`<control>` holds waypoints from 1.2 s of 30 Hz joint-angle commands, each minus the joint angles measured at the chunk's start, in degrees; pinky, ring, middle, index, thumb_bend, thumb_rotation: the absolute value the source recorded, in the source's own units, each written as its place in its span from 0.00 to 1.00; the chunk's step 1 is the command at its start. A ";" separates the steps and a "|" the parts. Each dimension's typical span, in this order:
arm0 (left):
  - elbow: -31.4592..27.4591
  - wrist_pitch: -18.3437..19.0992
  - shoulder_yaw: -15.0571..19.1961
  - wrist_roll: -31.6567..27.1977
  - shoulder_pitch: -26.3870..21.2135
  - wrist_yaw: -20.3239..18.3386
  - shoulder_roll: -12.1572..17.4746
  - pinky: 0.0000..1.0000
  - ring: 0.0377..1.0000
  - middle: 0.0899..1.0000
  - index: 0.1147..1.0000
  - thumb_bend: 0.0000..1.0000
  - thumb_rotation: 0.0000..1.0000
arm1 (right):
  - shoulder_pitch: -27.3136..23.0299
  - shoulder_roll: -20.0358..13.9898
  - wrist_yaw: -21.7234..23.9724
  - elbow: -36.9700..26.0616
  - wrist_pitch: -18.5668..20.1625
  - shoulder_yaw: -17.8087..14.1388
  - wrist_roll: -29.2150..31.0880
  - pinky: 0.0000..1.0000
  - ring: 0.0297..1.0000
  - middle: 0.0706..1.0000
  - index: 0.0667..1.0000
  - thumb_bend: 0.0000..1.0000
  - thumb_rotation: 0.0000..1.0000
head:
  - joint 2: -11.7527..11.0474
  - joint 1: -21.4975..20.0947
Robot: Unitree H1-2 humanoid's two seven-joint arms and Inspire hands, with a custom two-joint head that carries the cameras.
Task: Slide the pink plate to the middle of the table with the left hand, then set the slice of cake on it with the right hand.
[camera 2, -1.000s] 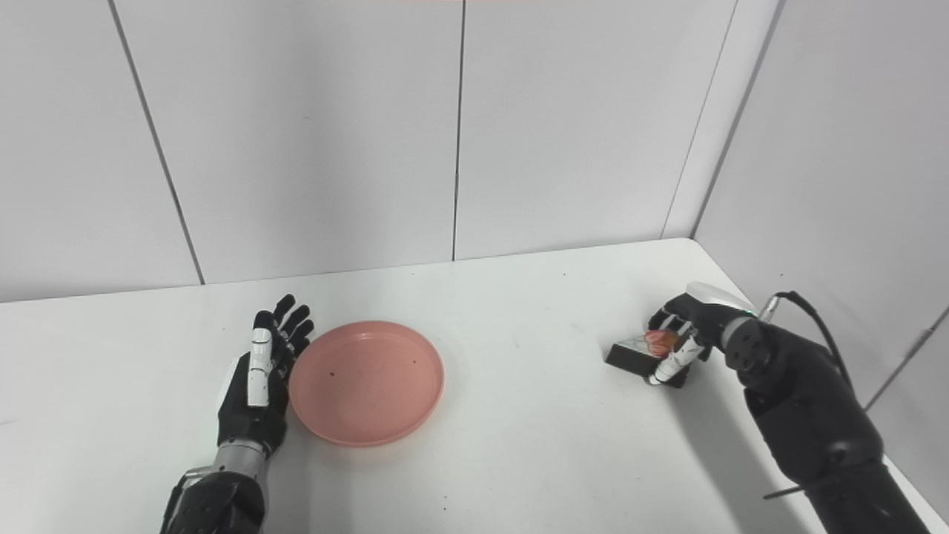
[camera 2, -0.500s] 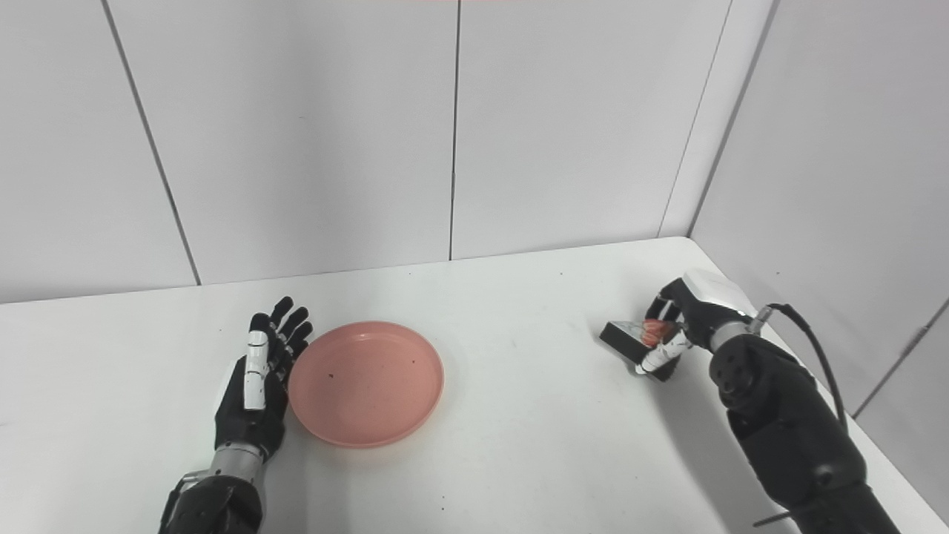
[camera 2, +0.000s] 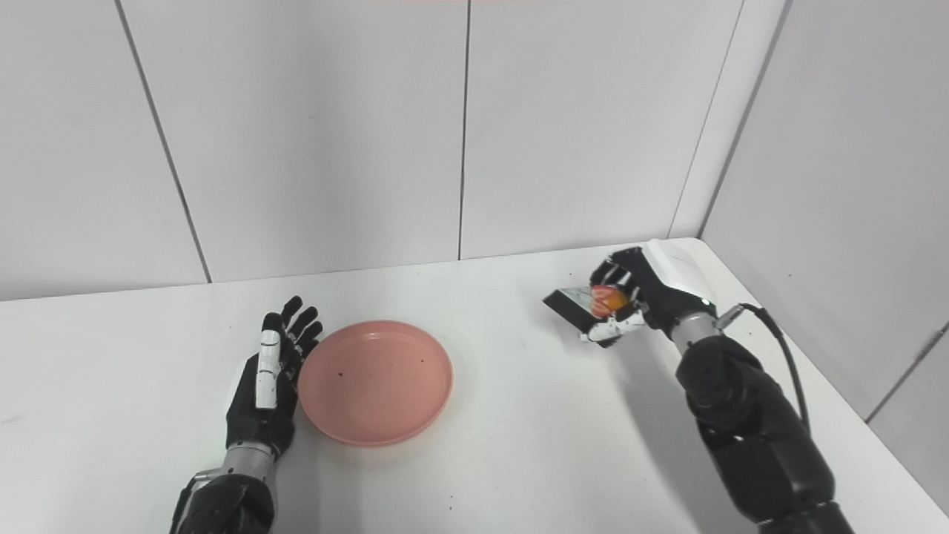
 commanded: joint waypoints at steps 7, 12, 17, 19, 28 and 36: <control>3.10 -0.32 -1.13 2.34 3.34 2.05 -2.16 0.95 0.92 0.91 0.90 0.68 0.99 | -5.18 4.93 -1.78 -0.04 -10.12 3.68 2.05 0.52 0.54 0.49 0.43 0.52 0.00 | 0.29 4.25; 3.10 -0.19 -1.84 3.22 3.50 1.97 -1.99 0.95 0.93 0.92 0.91 0.70 1.00 | -6.77 7.59 -1.80 -0.36 -11.04 6.28 0.23 0.47 0.45 0.48 0.43 0.52 0.00 | 0.42 5.82; 2.76 0.44 -1.50 2.22 3.63 1.63 -2.59 0.96 0.95 0.93 0.92 0.72 1.00 | -8.49 10.31 -0.80 -0.31 -10.39 8.27 -0.71 0.44 0.43 0.49 0.44 0.52 0.00 | 0.47 6.88; 2.81 0.57 -1.41 2.02 3.63 1.65 -2.76 0.96 0.95 0.93 0.92 0.72 0.99 | -9.02 11.17 -0.28 -0.29 -9.73 9.12 -1.26 0.44 0.43 0.49 0.44 0.52 0.00 | 0.41 7.52; 3.03 0.04 -1.45 1.37 3.63 1.04 -3.18 0.99 0.96 0.95 0.94 0.72 0.98 | -11.35 14.36 3.60 1.35 -6.20 13.64 -5.39 0.48 0.44 0.51 0.42 0.51 0.00 | 0.57 8.49; 3.25 -0.54 -1.69 2.22 3.68 1.76 -3.31 0.98 0.95 0.93 0.93 0.72 1.00 | -11.36 15.22 3.71 6.29 -7.19 15.65 -6.44 0.40 0.40 0.48 0.47 0.51 0.00 | 0.61 8.62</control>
